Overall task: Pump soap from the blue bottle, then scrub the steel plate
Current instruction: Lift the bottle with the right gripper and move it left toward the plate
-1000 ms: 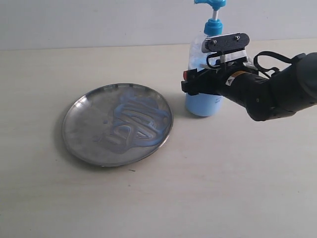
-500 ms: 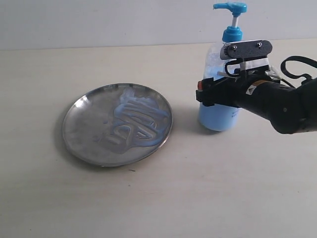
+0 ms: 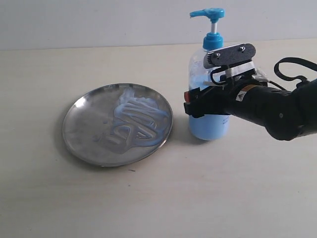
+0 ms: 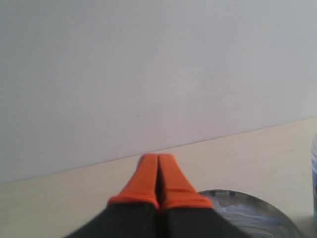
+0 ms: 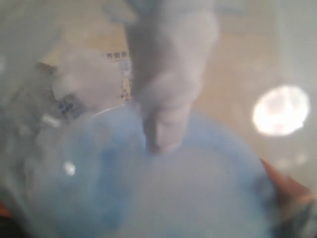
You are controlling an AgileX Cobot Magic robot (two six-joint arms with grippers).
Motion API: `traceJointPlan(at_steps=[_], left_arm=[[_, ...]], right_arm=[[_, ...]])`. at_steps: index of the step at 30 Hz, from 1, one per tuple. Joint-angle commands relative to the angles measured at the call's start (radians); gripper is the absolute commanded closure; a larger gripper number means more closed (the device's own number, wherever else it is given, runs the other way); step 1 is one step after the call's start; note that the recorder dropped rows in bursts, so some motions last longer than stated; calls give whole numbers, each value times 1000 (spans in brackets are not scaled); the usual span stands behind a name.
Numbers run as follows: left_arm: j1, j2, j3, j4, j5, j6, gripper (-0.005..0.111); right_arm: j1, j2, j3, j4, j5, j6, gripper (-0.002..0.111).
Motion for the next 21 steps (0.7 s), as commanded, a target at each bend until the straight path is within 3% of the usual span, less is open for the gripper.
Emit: traceJointPlan(at_steps=[1,9,21], left_arm=[[-6,2,-9,0,-18,1,107],[-6,2,-9,-109,-18,-4,107],[-6,44,-10,-116,27,4,107]], right_arm=[[24,-22,-2,100,-16,-109,108],[24,-37,-2,188,18,-177,108],[94,-36,-43,257,25,-336,108]])
